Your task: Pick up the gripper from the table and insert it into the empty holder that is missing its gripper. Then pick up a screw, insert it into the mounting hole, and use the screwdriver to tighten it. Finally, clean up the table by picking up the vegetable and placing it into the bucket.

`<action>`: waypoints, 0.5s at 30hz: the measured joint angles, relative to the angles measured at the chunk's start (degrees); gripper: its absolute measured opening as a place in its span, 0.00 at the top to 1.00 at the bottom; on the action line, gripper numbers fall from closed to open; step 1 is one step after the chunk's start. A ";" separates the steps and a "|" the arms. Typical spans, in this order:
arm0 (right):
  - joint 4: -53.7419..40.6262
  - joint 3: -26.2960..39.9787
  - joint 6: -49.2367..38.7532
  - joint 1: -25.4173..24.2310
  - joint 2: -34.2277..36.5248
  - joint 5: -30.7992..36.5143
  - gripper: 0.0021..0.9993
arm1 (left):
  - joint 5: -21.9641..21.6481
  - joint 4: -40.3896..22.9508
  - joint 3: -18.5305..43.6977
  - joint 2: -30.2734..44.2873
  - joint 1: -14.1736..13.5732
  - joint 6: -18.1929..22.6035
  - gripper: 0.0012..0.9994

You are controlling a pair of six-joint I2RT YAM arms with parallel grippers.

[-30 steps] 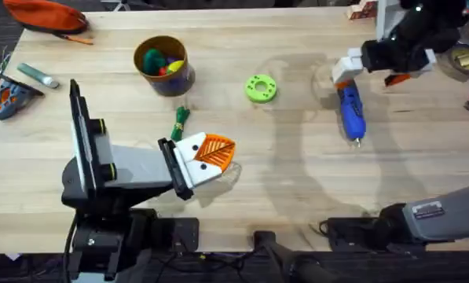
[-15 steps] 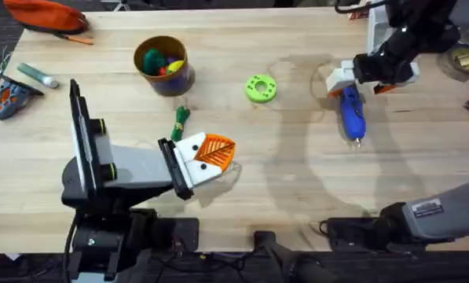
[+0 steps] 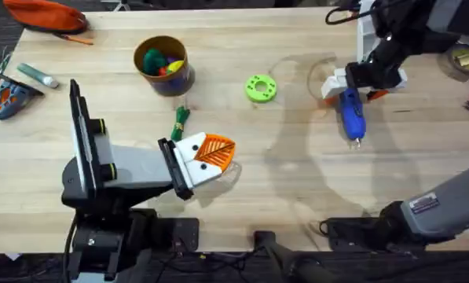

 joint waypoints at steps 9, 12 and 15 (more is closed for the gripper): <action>-0.68 -0.02 0.39 0.00 1.67 -0.48 0.04 | 0.00 0.00 0.00 0.00 0.00 0.00 0.99; -0.66 -0.02 0.37 0.00 1.67 -0.48 0.04 | 0.00 0.00 0.00 0.00 0.00 0.00 0.99; -0.55 -0.02 0.39 0.00 1.69 -0.42 0.04 | 0.00 0.00 0.00 0.00 0.00 0.00 0.99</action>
